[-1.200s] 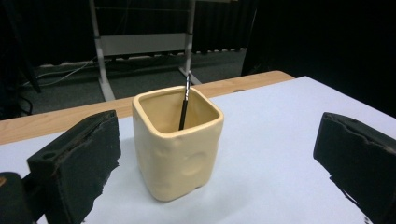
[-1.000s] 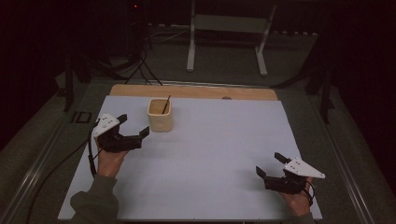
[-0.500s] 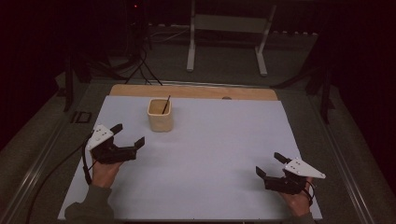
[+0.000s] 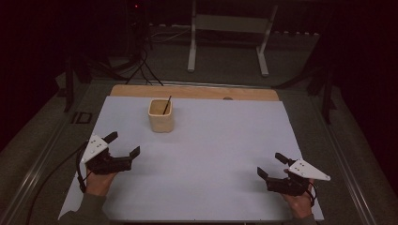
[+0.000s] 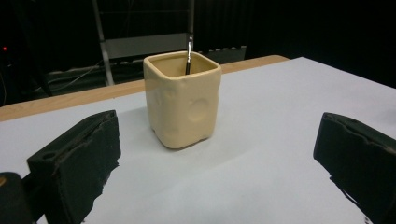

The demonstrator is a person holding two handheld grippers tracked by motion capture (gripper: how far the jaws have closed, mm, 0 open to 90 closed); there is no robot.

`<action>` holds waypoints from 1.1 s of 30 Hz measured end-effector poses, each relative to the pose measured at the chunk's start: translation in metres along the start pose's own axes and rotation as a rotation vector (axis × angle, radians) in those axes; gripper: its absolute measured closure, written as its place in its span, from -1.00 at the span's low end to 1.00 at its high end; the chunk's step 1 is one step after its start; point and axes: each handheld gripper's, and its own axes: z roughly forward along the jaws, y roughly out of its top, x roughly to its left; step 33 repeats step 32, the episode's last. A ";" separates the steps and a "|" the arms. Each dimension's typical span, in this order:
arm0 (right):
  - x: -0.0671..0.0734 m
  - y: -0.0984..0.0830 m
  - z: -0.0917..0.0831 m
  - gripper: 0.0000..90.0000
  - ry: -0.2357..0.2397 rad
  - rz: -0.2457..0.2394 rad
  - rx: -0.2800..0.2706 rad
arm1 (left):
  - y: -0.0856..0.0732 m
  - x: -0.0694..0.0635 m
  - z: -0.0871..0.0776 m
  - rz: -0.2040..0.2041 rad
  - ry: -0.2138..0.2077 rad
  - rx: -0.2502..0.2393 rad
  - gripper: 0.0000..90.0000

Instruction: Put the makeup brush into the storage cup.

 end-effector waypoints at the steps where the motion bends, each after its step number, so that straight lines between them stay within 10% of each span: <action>1: 0.000 0.000 0.000 -0.79 0.000 0.000 0.000 | 0.000 0.000 0.000 0.000 0.000 0.000 -0.96; 33: 0.003 0.002 -0.004 -0.79 0.039 -0.013 -0.041 | -0.021 0.007 -0.041 0.026 0.069 -0.002 -0.96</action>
